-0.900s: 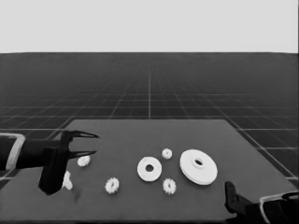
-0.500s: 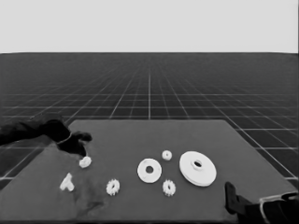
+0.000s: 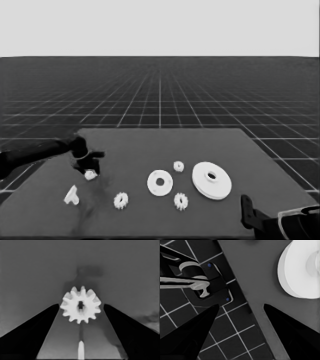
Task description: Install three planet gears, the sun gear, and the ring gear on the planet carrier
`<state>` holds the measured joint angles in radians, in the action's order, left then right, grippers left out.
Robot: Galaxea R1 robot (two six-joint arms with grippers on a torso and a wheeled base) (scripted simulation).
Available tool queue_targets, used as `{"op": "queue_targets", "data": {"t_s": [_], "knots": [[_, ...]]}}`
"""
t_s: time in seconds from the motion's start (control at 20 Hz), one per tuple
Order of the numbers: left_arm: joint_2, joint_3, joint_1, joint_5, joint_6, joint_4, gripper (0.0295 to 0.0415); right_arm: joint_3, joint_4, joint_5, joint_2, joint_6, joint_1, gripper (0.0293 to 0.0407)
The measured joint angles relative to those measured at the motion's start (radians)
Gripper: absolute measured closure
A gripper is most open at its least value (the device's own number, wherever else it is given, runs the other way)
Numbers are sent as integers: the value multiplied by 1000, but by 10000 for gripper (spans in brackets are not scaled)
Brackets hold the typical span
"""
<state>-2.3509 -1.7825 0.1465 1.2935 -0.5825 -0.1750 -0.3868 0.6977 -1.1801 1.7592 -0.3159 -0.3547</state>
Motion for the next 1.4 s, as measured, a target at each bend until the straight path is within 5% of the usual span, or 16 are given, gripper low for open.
{"op": "queue_targets", "data": {"t_s": [0.3, 0.4, 0.8, 0.95, 1.3, 1.4], "knots": [[-15, -31, 18, -19, 11, -6, 326, 0, 0, 0, 0, 0, 0, 315], [-16, -32, 19, -20, 12, -6, 397, 0, 0, 0, 0, 0, 0, 315], [-16, -32, 18, -20, 12, -6, 398, 0, 0, 0, 0, 0, 0, 315], [57, 110, -127, 111, -39, 61, 398, 0, 0, 0, 0, 0, 0, 315], [63, 120, -166, 143, -40, 86, 398, 0, 0, 0, 0, 0, 0, 315], [-248, 344, -169, 218, -636, 17, 398, 0, 0, 0, 0, 0, 0, 315]]}}
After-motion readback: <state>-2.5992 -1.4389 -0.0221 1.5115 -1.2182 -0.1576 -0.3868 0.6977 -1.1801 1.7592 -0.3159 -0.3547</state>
